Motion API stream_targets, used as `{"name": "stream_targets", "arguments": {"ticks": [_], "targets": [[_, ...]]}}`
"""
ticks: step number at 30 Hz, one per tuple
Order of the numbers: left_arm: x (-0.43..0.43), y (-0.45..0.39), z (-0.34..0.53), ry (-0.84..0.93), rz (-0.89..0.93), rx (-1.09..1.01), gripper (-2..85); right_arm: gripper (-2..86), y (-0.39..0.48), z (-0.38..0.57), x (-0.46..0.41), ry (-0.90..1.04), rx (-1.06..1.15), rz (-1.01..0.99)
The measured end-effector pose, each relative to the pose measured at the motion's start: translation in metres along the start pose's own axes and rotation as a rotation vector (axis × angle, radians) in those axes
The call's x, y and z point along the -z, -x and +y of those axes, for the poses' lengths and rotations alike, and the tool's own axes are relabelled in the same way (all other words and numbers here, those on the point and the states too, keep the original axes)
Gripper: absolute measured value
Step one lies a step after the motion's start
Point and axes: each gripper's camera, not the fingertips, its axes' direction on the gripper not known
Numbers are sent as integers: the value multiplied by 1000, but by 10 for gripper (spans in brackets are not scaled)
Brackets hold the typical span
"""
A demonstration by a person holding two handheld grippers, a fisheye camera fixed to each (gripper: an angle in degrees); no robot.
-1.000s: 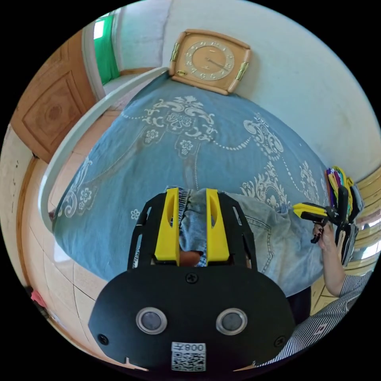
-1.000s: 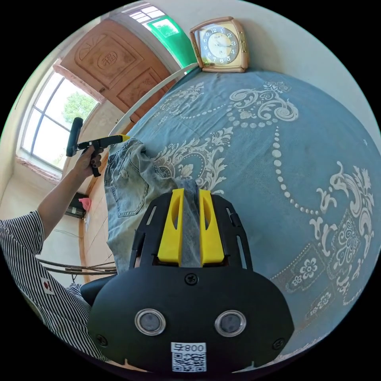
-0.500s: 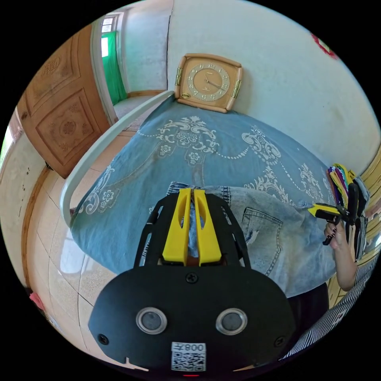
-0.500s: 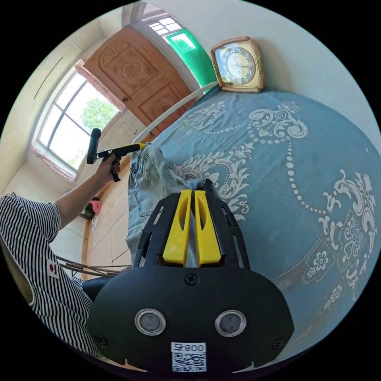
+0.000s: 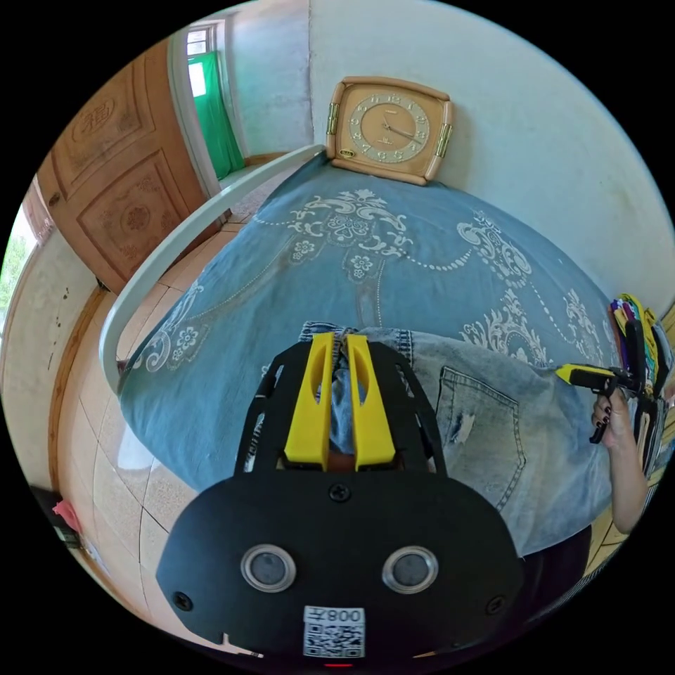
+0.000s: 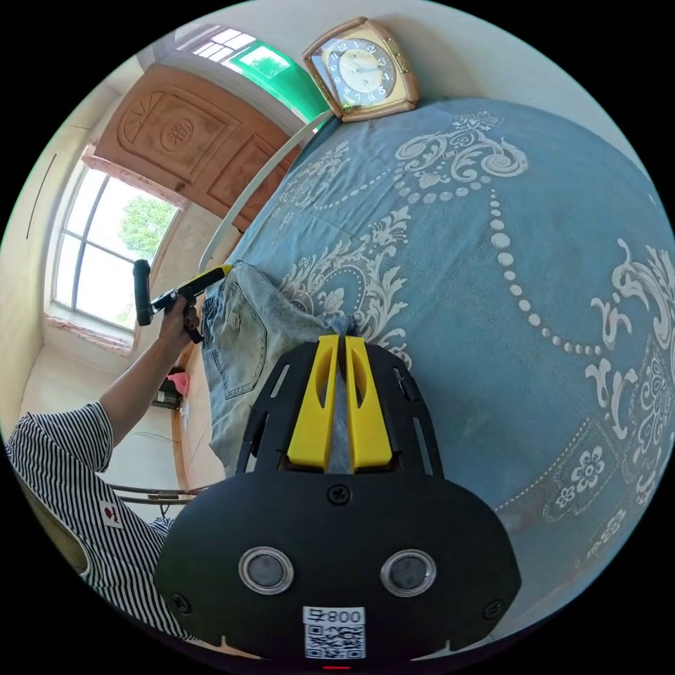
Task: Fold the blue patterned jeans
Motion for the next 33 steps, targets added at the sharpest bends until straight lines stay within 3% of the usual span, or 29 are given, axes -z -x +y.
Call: {"name": "stream_targets", "arguments": {"ticks": [5,8,11,14,17,22,26,33], "targets": [[18,-40,23,-107,82,-129,11,2,26,14,12,-96,68,34],[0,-71,32,-32,70,-250,5,1,45,10,-8,-42,139,82],[-35,-67,41,108,-6,-221,2,1,50,2,-40,63,158,171],[-44,-51,49,112,80,-118,1,0,49,3,-55,96,156,189],[-41,-61,58,88,34,-123,1,0,52,8,-54,71,148,170],[-24,-111,72,-6,253,-310,1,0,57,16,-55,18,141,206],[-62,-143,87,157,158,-464,1,0,54,16,-65,50,104,155],[-57,-132,92,69,233,-382,1,1,79,25,-66,25,156,209]]}}
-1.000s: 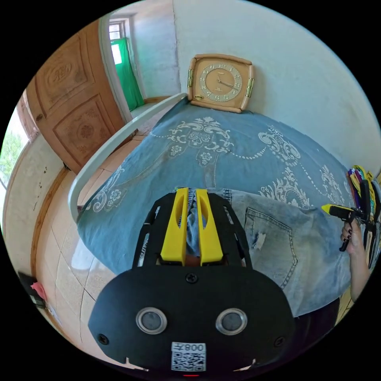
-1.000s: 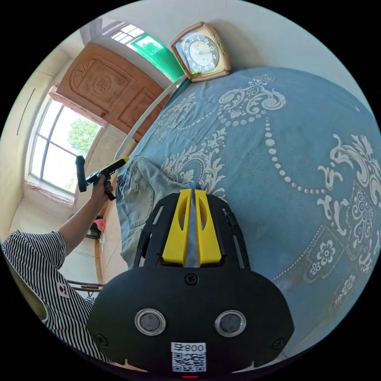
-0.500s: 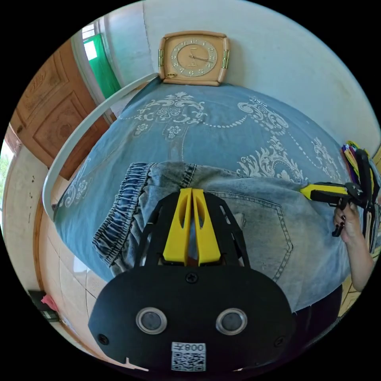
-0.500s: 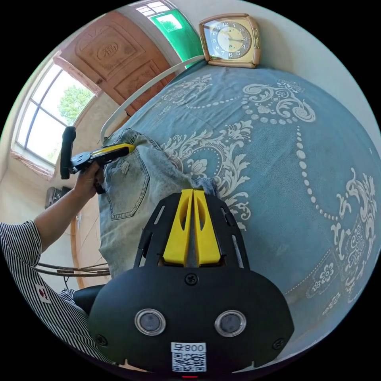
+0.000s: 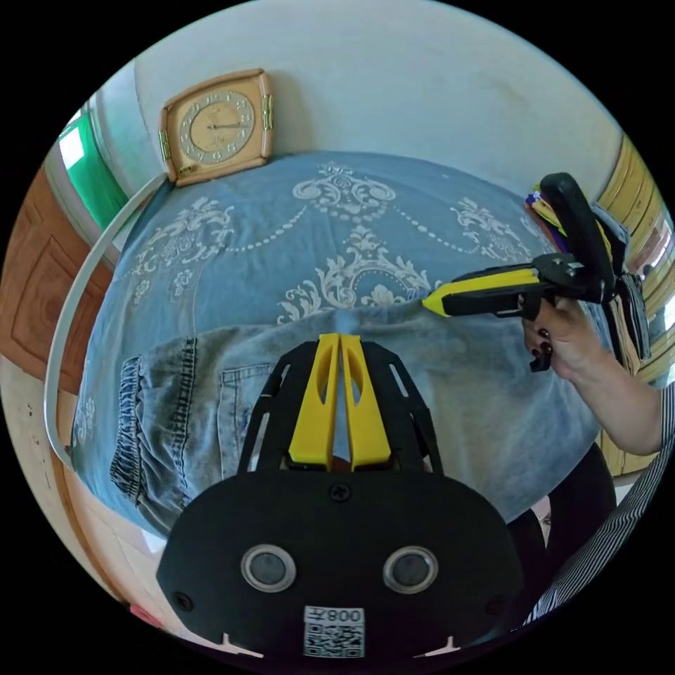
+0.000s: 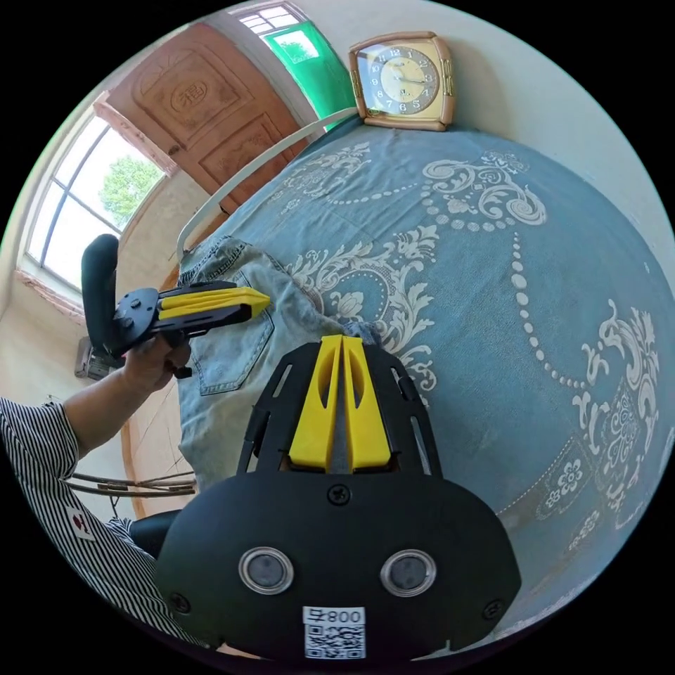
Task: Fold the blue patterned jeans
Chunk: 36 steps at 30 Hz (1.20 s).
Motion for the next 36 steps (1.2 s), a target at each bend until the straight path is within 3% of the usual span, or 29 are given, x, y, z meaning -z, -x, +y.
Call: {"name": "stream_targets", "arguments": {"ticks": [7,13,19,26,31,36], "targets": [[-29,9,17,104,-13,-5,2,1,9,4,-24,52,25,-15],[2,22,54,21,-20,29,3,2,19,12,-4,9,3,15],[34,67,133,18,29,296,16,10,38,61,31,-19,-3,-62],[26,101,230,61,342,689,70,53,139,129,7,203,175,-124],[10,93,250,96,400,719,61,55,187,145,-20,283,293,1],[16,93,255,92,325,683,10,17,204,149,-31,327,334,70]]}}
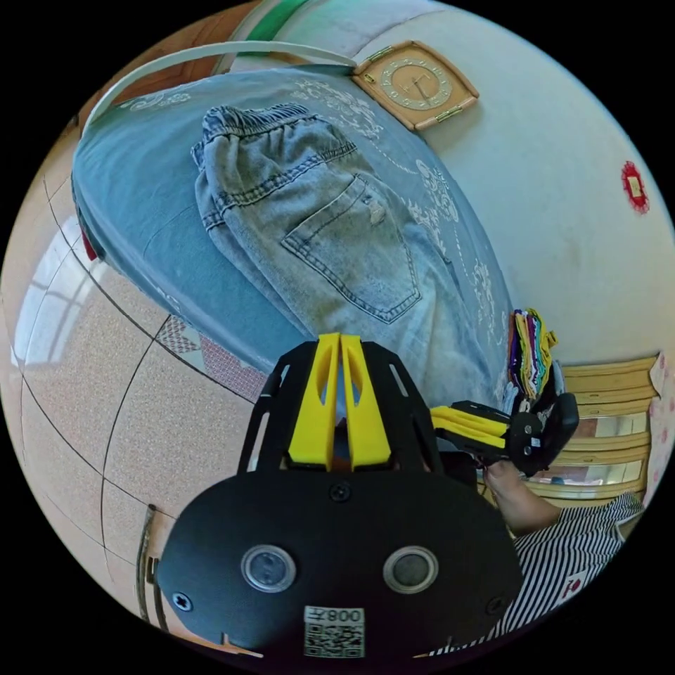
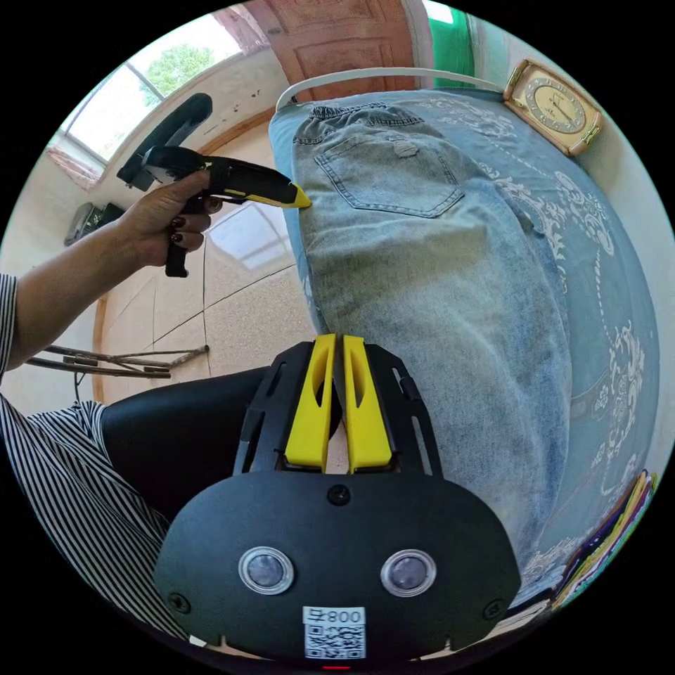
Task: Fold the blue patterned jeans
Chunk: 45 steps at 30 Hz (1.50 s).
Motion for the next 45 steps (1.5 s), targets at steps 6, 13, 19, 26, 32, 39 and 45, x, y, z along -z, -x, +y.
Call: {"name": "stream_targets", "arguments": {"ticks": [6,13,19,26,32,39,45], "targets": [[10,0,17,-39,-46,-55,2,5,12,7,1,1,30,-8],[-29,-66,35,144,-7,-414,1,6,2,16,0,-17,-37,-108],[-31,-78,53,149,-86,-437,1,5,-24,39,29,-121,-173,-273],[-10,-101,45,27,-189,-452,1,1,-103,5,69,-253,-290,-84],[-19,-111,50,46,-258,-440,0,1,-141,-33,51,-145,-351,60],[16,-135,37,-122,-373,-383,1,2,-128,-3,55,-225,-356,126],[18,-118,11,-88,-465,-214,1,1,-129,16,69,-177,-359,107]]}}
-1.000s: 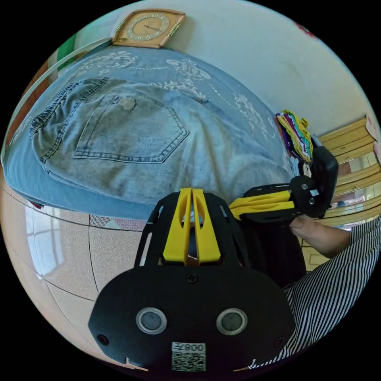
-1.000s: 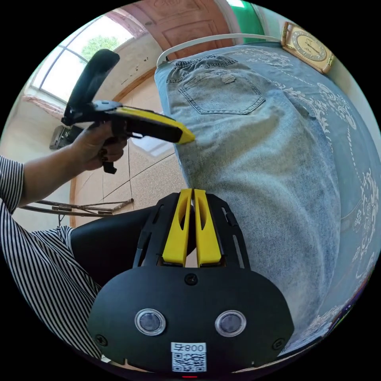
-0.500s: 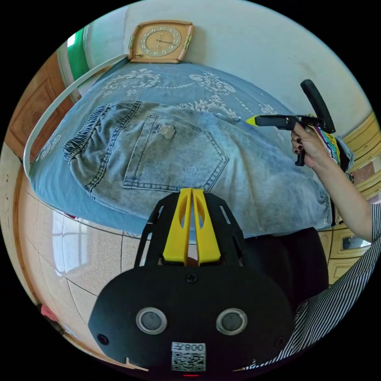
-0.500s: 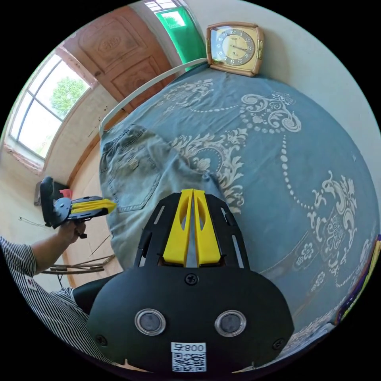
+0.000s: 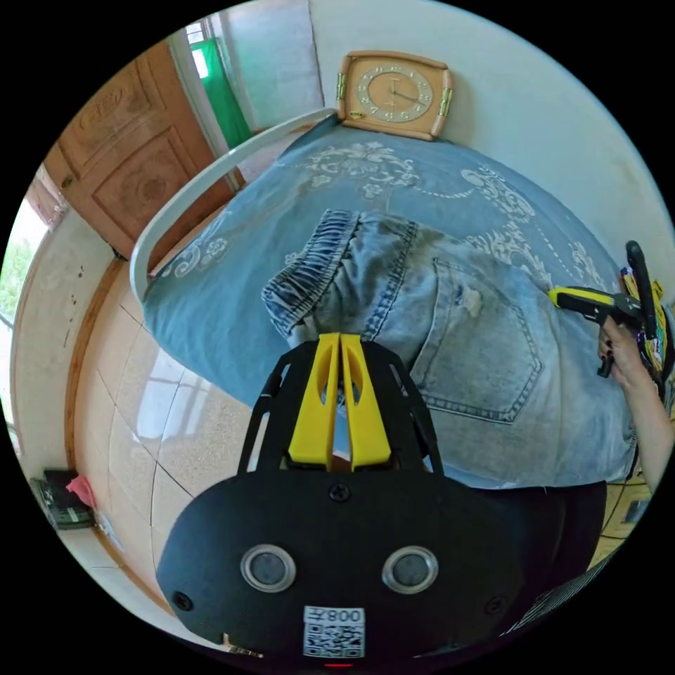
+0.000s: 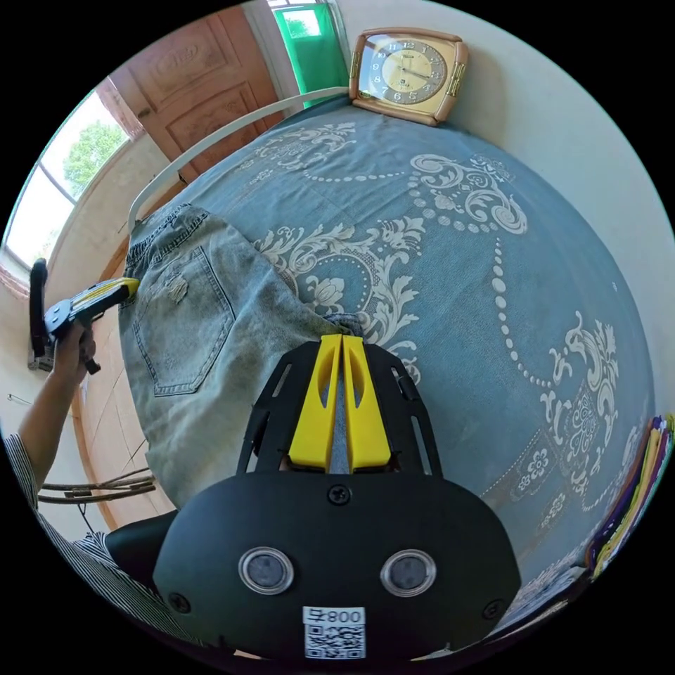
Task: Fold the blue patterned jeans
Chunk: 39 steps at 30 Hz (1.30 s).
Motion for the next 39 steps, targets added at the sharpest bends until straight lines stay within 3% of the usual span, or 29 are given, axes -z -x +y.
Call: {"name": "stream_targets", "arguments": {"ticks": [4,9,12,16,18,23,27,33,39], "targets": [[25,-31,2,-55,-33,-9,1,2,-16,19,26,-21,-29,-106],[59,-131,17,-111,234,-275,1,2,-24,99,84,-80,-35,-143],[52,-186,24,-37,237,-395,1,2,-30,156,95,-31,-95,-66],[40,-217,21,41,244,-388,1,2,-51,204,84,76,-193,-35],[54,-236,12,65,214,-362,1,1,-65,221,95,53,-239,-104],[93,-303,11,-3,300,-491,1,1,-78,268,141,-26,-242,-48],[75,-374,13,160,214,-586,1,1,-107,328,142,45,-358,-62],[119,-446,-3,68,345,-546,1,1,-122,391,192,-57,-376,-79],[106,-538,-9,204,307,-655,2,1,-147,486,203,-38,-490,-103]]}}
